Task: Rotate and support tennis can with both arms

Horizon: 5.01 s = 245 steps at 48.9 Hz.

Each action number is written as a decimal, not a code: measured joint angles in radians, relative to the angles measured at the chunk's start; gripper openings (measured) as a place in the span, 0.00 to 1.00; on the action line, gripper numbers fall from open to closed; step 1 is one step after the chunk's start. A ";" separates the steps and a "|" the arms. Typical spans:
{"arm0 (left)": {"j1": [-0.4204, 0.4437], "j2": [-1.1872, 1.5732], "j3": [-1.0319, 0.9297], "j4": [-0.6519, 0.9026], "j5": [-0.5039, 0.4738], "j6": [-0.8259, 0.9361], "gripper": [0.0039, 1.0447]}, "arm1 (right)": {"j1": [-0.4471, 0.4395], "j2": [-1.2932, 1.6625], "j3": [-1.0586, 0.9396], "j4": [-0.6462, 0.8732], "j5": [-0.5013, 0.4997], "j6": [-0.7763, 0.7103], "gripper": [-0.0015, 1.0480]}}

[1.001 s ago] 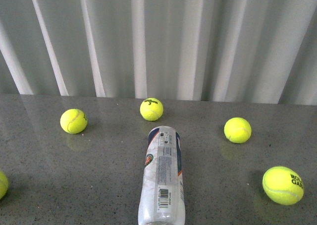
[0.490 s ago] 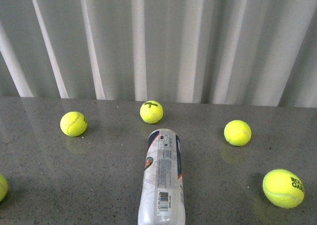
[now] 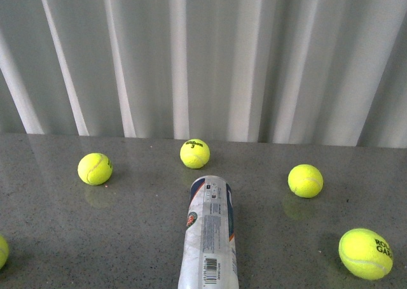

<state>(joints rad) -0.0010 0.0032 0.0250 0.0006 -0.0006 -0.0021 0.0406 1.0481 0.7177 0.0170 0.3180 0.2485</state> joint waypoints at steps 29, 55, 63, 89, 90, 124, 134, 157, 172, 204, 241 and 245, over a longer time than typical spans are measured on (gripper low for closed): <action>0.000 0.000 0.000 0.000 0.000 0.000 0.94 | 0.394 0.788 0.480 -0.264 -0.400 0.072 0.93; 0.000 0.000 0.000 0.000 0.000 0.000 0.94 | 0.439 1.093 0.612 -0.211 -0.465 0.135 0.93; 0.000 0.000 0.000 0.000 0.000 0.000 0.94 | 0.443 1.130 0.613 -0.173 -0.451 0.144 0.93; 0.000 0.000 0.000 0.000 0.000 0.000 0.94 | 0.436 1.154 0.592 -0.101 -0.407 0.175 0.51; 0.000 0.000 0.000 0.000 0.000 0.000 0.94 | 0.436 1.154 0.591 -0.099 -0.407 0.175 0.49; 0.000 0.000 0.000 0.000 0.000 0.000 0.94 | 0.425 1.130 0.555 -0.075 -0.406 0.179 0.08; 0.000 0.000 0.000 0.000 0.000 0.000 0.94 | 0.429 1.105 0.534 -0.075 -0.394 0.174 0.06; 0.000 0.000 0.000 0.000 0.000 0.000 0.94 | 0.503 0.710 0.332 0.074 -0.122 -0.434 0.05; 0.000 -0.001 0.000 0.000 0.000 0.000 0.94 | 0.598 0.713 0.052 0.373 -0.038 -1.170 0.05; 0.000 0.000 0.000 0.000 0.000 0.000 0.94 | 0.628 1.041 0.068 0.763 -0.142 -1.583 0.05; 0.000 0.000 0.000 0.000 0.000 0.000 0.94 | 0.645 1.194 0.124 0.855 -0.194 -1.460 0.05; 0.000 0.000 0.000 0.000 0.000 0.000 0.94 | 0.652 1.194 0.116 0.863 -0.197 -1.468 0.05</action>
<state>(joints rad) -0.0010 0.0032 0.0250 0.0006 -0.0002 -0.0021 0.6922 2.2421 0.8337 0.8799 0.1207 -1.2194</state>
